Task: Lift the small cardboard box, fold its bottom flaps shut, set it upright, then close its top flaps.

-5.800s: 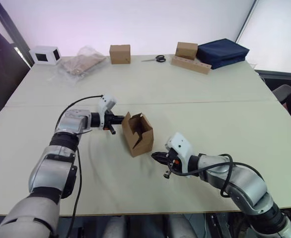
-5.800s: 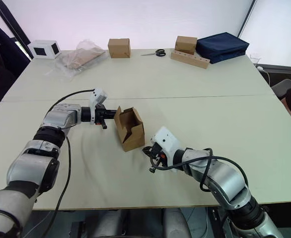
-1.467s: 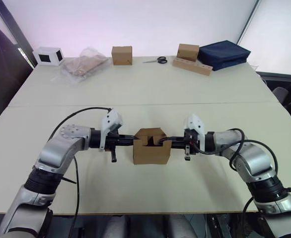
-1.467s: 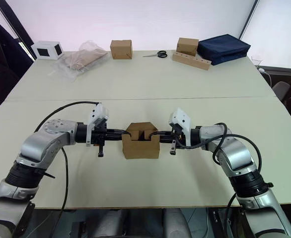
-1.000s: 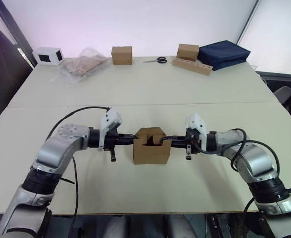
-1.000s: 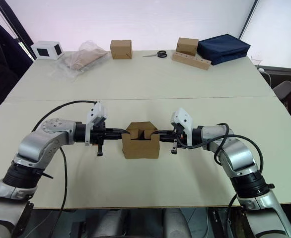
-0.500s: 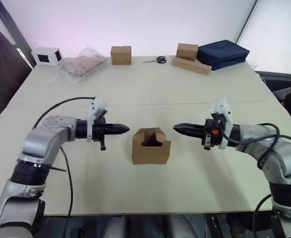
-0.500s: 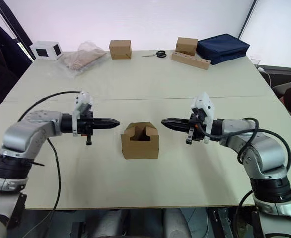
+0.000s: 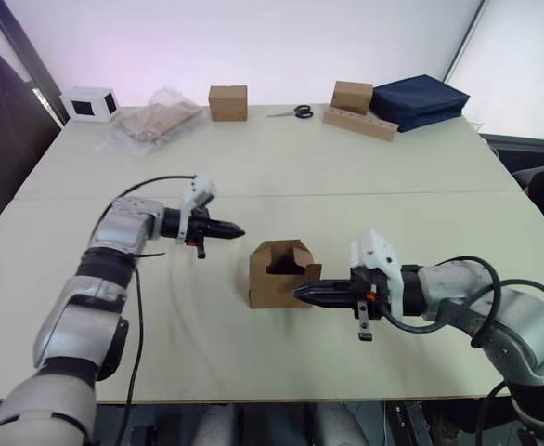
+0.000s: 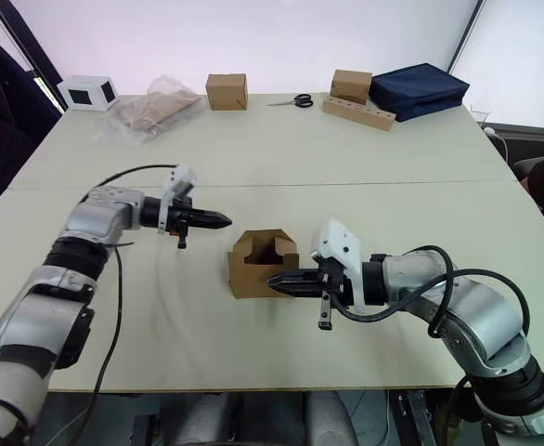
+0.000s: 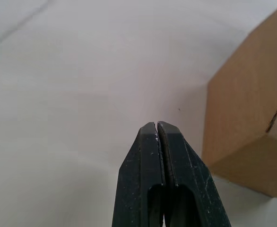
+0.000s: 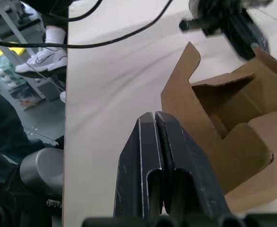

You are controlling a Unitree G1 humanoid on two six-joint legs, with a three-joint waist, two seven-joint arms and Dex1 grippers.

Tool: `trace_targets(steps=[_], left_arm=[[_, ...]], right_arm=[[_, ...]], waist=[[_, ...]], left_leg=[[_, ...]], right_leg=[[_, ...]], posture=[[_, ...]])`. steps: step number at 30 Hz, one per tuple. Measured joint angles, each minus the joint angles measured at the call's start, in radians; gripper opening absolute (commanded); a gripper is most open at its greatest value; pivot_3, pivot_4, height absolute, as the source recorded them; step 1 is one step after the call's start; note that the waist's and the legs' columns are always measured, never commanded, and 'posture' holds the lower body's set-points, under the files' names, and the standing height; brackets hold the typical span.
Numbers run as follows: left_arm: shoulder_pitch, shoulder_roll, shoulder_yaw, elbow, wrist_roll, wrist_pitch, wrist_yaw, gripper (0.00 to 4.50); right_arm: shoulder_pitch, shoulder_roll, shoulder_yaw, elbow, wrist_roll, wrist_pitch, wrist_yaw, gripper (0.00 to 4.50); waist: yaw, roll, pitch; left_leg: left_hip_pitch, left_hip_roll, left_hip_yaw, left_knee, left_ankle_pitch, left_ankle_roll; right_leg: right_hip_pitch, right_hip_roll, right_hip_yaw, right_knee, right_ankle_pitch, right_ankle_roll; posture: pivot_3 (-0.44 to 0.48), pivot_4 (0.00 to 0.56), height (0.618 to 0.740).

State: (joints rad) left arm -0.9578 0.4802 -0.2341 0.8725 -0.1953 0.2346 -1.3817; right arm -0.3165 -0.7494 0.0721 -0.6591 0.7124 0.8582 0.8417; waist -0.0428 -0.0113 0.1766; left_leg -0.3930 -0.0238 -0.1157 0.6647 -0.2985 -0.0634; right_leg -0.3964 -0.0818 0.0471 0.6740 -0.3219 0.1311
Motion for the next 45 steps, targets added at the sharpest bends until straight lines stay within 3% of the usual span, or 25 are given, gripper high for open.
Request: trace_targets(steps=[3,12,22,27,45], left_arm=[[-0.020,-0.086,-0.020,0.126,0.052,-0.087,-0.004,0.02],[-0.099,-0.178,-0.018,0.281,0.133,-0.212,-0.029,0.02],[-0.109,-0.198,0.015,0.306,0.165,-0.243,-0.058,0.02],[-0.109,-0.206,0.017,0.305,0.166,-0.244,-0.073,0.02],[-0.109,-0.219,0.022,0.283,0.166,-0.245,-0.086,0.02]], right_arm=[[-0.004,0.008,0.022,-0.033,-0.004,0.029,-0.062,0.00],[-0.045,0.018,0.059,-0.040,-0.044,0.070,-0.156,0.00],[-0.045,0.037,0.113,-0.018,-0.096,0.070,-0.182,0.00],[-0.046,0.093,0.106,-0.012,-0.057,0.115,-0.210,0.00],[-0.093,0.114,0.082,-0.004,-0.023,0.174,-0.254,0.00]], waist=[[0.002,0.000,0.000],[0.001,-0.001,0.000],[0.000,-0.001,0.000],[0.000,-0.001,0.000],[0.000,-0.001,0.000]], left_leg=[[0.000,0.000,0.000,0.000,0.000,0.000],[0.000,0.000,0.000,0.000,0.000,0.000],[0.000,0.000,0.000,0.000,0.000,0.000],[0.000,0.000,-0.001,0.000,0.000,0.000],[0.000,0.000,-0.001,0.000,0.000,0.000]], right_leg=[[0.000,0.000,0.000,0.000,0.000,0.000],[0.000,0.000,0.000,0.000,0.000,0.000],[0.000,0.000,0.000,0.000,0.000,0.000],[0.000,0.000,0.000,0.001,0.000,0.000],[0.000,0.000,0.000,0.001,0.000,0.000]], posture=[[0.000,0.150,0.740],[0.000,0.150,0.740],[0.000,0.150,0.740],[0.000,0.150,0.740],[0.000,0.150,0.740]])
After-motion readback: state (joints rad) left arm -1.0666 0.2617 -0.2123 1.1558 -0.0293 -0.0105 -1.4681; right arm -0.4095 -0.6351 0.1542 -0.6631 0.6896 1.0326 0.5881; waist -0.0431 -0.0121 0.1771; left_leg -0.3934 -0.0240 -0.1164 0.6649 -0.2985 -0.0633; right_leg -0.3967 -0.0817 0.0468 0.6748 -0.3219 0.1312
